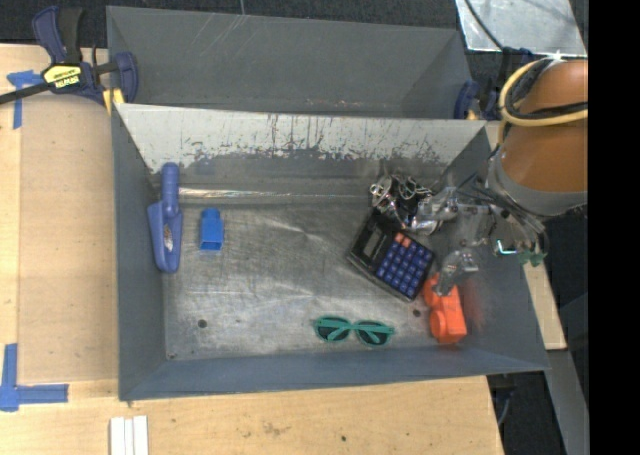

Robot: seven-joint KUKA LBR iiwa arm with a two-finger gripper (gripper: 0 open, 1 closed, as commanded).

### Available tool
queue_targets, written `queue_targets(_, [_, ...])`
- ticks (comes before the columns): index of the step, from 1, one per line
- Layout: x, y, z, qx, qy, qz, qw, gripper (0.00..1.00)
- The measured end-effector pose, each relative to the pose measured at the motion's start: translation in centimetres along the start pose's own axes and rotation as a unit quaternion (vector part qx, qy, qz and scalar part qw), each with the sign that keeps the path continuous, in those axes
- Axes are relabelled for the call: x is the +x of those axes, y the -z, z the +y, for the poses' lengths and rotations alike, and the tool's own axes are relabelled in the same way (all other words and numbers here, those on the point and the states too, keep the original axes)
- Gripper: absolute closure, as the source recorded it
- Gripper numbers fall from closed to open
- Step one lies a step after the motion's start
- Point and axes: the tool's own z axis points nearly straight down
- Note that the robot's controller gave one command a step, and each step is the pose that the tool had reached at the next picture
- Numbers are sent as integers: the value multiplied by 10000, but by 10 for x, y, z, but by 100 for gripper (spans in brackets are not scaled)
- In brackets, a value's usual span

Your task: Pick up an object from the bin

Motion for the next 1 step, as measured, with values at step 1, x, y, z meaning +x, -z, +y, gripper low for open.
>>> queue_targets(1, [-2, 4, 0, 6, 11, -39, 10000, 0])
